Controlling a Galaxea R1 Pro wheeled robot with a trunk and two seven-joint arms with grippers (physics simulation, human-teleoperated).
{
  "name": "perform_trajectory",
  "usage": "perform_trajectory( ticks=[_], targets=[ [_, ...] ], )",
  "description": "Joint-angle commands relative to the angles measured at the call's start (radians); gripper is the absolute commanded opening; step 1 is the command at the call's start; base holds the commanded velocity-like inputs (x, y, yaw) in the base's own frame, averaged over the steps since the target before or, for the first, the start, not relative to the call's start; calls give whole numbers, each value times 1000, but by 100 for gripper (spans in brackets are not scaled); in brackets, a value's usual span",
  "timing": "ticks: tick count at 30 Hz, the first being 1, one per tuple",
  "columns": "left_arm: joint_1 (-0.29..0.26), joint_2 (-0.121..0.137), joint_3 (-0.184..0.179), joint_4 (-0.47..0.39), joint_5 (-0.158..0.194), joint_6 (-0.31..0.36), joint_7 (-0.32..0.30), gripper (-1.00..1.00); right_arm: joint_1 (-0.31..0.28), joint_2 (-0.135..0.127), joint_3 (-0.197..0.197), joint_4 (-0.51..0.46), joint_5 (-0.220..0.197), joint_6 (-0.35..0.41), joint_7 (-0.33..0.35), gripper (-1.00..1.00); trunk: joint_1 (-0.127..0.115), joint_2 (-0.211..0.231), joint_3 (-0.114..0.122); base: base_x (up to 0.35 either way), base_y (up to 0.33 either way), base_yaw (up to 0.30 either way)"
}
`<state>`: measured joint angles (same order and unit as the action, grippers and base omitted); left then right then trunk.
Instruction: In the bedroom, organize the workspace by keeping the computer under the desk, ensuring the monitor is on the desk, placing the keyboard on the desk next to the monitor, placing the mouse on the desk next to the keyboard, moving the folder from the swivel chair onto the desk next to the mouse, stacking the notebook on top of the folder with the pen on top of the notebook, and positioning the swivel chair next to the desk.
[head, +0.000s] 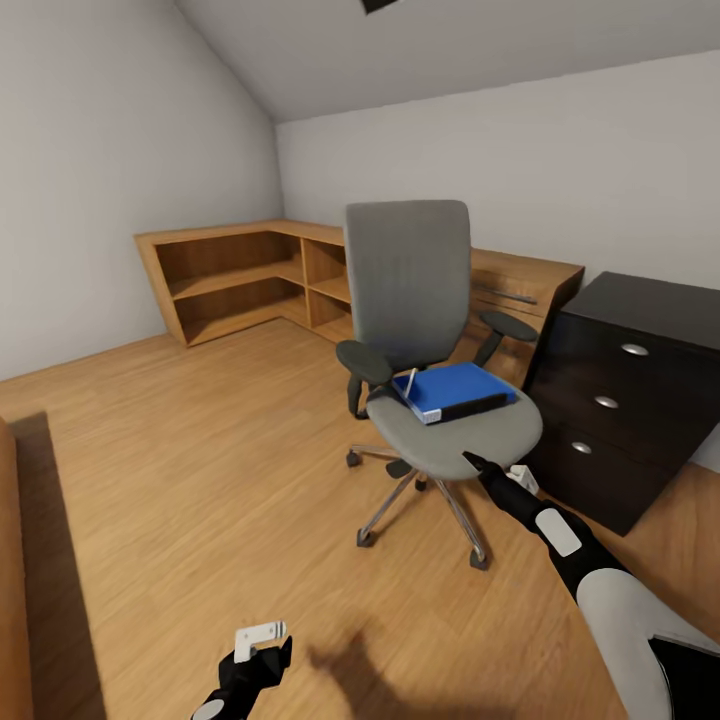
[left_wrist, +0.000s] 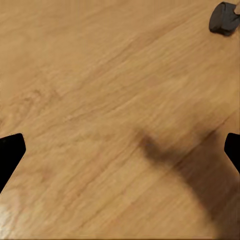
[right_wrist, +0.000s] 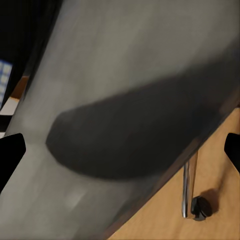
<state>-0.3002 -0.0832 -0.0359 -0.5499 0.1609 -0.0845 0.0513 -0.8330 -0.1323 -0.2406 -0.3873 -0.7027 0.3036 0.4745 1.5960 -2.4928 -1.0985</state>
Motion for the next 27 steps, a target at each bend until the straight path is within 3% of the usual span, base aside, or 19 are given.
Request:
perform_trajectory(
  ticks=[1, 17, 27],
  targets=[
    [0, 0, -4, 6, 8, -3, 5, 100, 0, 0, -3, 2, 9, 5, -2, 100, 0, 0, -1, 72, 0, 33],
    [0, -1, -4, 16, 8, -3, 5, 100, 0, 0, -2, 2, 9, 5, -1, 100, 0, 0, -15, 10, 0, 184],
    [0, -1, -4, 16, 8, -3, 5, 100, 0, -3, -3, 2, 9, 5, 0, 100, 0, 0, -16, 169, -30, 3]
  ],
)
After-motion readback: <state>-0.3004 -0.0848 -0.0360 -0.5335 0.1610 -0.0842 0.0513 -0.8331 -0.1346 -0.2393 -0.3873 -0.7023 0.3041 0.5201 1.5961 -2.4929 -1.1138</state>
